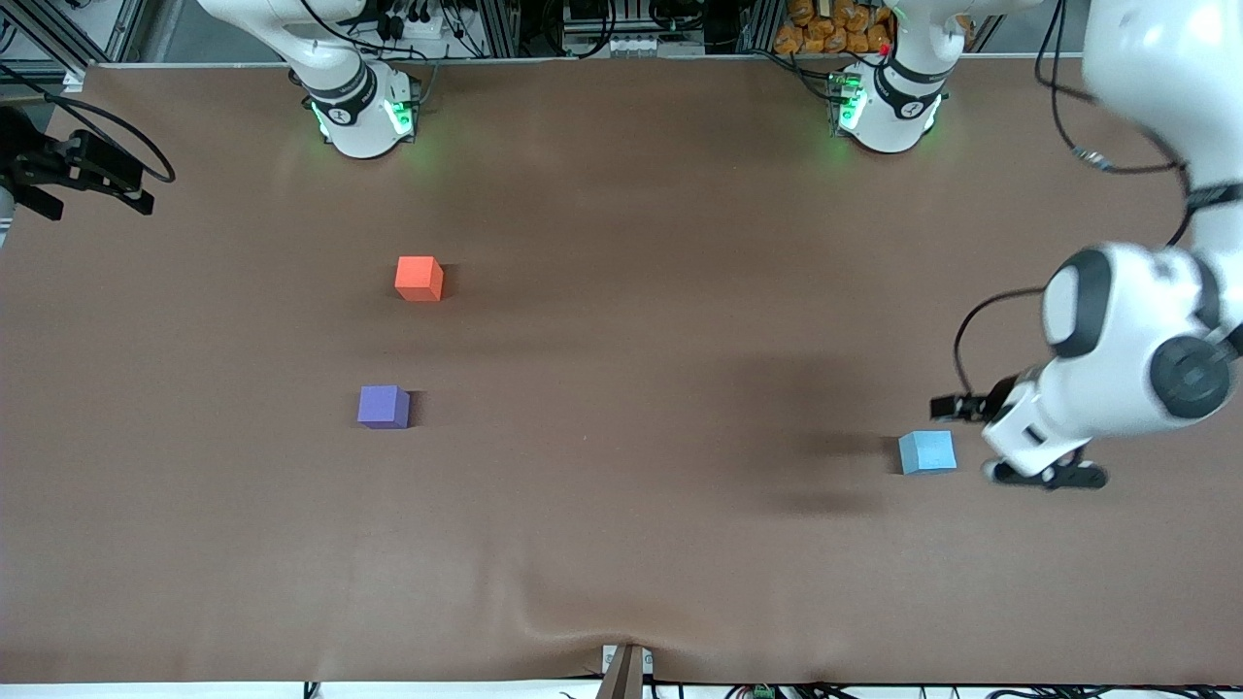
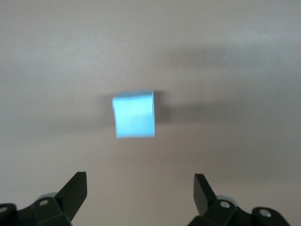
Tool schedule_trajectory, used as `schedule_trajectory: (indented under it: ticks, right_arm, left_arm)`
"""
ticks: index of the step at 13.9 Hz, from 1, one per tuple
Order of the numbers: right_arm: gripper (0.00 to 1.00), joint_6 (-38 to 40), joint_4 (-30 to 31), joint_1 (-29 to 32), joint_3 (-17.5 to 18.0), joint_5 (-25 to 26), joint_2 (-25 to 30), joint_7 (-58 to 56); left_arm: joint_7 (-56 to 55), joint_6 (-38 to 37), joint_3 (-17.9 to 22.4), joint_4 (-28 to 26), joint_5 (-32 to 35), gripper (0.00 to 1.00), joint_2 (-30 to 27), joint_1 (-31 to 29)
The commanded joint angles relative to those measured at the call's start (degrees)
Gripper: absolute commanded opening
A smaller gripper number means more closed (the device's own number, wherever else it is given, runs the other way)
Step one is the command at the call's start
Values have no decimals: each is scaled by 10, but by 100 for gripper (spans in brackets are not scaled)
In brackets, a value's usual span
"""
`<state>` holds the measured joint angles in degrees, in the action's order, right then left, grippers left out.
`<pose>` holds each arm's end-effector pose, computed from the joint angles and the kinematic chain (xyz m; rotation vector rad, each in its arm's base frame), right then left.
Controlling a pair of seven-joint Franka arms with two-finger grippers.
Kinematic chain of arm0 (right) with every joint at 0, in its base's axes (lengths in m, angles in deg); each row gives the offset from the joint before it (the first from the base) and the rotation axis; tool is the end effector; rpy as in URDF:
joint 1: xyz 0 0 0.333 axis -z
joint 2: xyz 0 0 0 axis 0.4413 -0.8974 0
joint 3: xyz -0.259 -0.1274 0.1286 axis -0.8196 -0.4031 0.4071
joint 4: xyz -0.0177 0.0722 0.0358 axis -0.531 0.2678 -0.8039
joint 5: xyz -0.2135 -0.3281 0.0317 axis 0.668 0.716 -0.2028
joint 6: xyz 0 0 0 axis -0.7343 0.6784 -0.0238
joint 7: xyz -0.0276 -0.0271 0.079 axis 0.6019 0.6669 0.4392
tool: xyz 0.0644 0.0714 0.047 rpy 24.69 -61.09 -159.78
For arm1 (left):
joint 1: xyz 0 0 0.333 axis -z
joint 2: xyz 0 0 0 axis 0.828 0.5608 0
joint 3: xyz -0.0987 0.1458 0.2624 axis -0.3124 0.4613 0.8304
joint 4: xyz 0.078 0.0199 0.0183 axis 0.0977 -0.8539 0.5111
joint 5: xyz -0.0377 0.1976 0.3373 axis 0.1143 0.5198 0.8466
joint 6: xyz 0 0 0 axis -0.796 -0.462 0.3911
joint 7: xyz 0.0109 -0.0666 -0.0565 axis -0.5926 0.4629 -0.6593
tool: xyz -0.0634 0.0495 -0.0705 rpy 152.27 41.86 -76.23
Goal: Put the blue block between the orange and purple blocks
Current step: 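Reach the left gripper down to the light-blue cube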
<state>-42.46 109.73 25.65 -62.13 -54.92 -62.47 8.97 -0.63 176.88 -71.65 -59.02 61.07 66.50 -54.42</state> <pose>0.5167 0.0028 0.6713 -3.1189 -0.0746 0.0737 0.6914 -0.0667 0.3411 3.1332 -0.0619 -0.1897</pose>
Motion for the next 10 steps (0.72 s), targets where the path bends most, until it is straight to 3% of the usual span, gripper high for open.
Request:
schedule_trajectory:
  ticks: [1,10]
  right_arm:
    - [100,10,-13,-6,-2,0,-6,12]
    - [100,12,-11,-5,-2,0,-6,11]
  left_arm:
    - [-15,44,-3,21,7,100,51,-13]
    - [-18,93,-3,17,7,100,132,-20]
